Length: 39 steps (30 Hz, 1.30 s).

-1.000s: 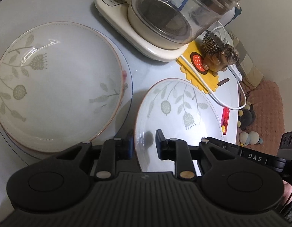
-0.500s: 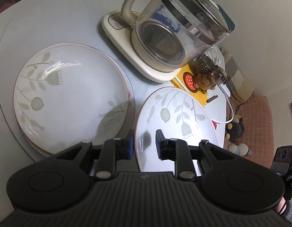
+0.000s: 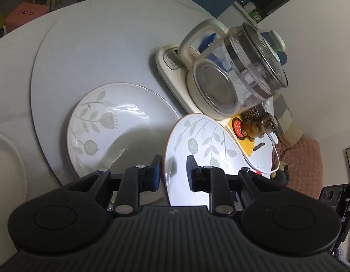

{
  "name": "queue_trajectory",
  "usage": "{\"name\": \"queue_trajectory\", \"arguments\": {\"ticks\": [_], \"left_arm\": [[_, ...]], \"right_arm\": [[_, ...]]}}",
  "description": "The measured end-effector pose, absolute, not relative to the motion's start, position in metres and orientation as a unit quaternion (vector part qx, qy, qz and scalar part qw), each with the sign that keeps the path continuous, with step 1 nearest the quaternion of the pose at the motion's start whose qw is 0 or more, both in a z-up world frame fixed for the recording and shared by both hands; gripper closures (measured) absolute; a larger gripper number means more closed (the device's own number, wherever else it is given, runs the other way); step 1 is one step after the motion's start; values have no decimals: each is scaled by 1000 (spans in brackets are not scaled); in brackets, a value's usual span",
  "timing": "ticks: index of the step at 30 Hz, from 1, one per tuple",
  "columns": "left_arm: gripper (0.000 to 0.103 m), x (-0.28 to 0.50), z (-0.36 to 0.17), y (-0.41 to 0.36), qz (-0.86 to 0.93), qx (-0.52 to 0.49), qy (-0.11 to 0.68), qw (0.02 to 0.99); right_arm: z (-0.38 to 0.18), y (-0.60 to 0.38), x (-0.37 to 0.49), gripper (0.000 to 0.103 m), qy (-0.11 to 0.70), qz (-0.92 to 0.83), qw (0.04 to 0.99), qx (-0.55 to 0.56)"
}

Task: Organize plates and bowls
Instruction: 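Lift the larger leaf-pattern plate with both grippers toward the plate stack, then lower the leaf-pattern plate onto the plate stack with both grippers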

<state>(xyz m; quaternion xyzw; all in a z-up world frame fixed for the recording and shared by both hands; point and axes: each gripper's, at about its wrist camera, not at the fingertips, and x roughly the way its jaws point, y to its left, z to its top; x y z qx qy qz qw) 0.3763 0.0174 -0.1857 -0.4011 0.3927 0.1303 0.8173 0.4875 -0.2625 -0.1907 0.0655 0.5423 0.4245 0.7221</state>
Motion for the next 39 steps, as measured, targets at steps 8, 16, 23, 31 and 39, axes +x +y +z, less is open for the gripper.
{"name": "queue_trajectory", "arguments": {"ticks": [8,16,23,31,39], "left_arm": [[77,356,-195,64,177,-426,372,806],[77,343,-210,95,207,-437,378,790],[76,342,-220,106,217,-428,402,780],[76,348,-229,105,214,-420,423,774],[76,350,-233,105,212,-430,438,760]], "right_arm": [[-193,-202,492,87,536,463,705,29],[-215,-152,498,86,545,484,684,8],[-229,-132,506,86,551,490,675,6],[-233,-123,508,85,548,485,681,-5],[-232,-121,504,84,556,464,689,-4]]}}
